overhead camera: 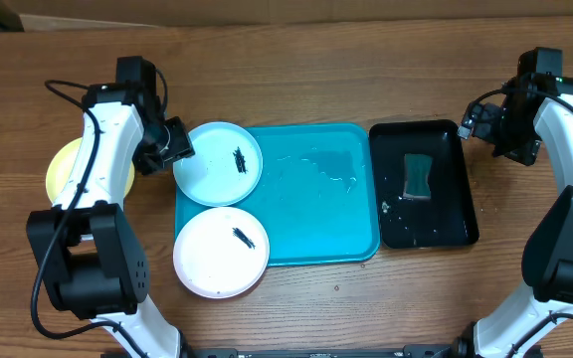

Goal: Clean dirty plates on tray and stack at the side
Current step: 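Reach the left gripper to the light blue plate's rim and grasp it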

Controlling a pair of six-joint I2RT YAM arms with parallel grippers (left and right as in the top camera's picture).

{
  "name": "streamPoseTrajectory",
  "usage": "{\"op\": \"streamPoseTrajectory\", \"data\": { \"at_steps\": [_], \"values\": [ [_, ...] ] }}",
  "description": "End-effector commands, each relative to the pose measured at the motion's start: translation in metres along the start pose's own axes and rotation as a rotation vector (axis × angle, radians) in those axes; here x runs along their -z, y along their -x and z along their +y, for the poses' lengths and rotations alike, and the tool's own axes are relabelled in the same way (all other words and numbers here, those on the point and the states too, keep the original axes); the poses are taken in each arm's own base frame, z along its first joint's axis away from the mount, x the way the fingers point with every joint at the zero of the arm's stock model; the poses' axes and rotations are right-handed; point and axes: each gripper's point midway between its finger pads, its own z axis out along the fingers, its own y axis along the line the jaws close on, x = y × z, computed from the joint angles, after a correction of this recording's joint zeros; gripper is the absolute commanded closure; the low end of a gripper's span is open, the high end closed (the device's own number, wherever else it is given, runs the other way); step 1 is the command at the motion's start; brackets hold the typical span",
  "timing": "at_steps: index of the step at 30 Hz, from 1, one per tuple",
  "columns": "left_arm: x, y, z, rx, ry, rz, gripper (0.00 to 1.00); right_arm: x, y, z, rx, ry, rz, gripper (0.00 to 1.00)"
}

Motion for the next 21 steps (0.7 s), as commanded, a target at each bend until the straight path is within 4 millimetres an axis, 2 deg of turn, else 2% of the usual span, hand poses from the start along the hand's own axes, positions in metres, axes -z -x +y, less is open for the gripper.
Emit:
{"op": "streamPoseTrajectory", "data": {
  "at_steps": [1, 6, 12, 17, 21],
  "values": [
    [0.004, -0.001, 0.009, 0.027, 0.032, -0.017, 0.43, 0.011, 0.008, 0.002, -0.002, 0.007, -0.039, 0.0],
    [-0.004, -0.007, 0.011, 0.035, 0.04, 0.0, 0.45, 0.011, 0.008, 0.002, -0.002, 0.007, -0.039, 0.0],
    [-0.031, -0.007, 0.018, 0.043, 0.051, -0.036, 0.49, 0.011, 0.008, 0.002, -0.002, 0.007, -0.039, 0.0],
    [-0.039, -0.009, 0.019, 0.042, 0.048, -0.043, 0.68, 0.011, 0.008, 0.002, -0.002, 0.007, -0.039, 0.0],
    [-0.043, -0.01, 0.018, 0.041, 0.047, -0.044, 0.71, 0.011, 0.008, 0.002, -0.002, 0.007, -0.039, 0.0]
  ]
}}
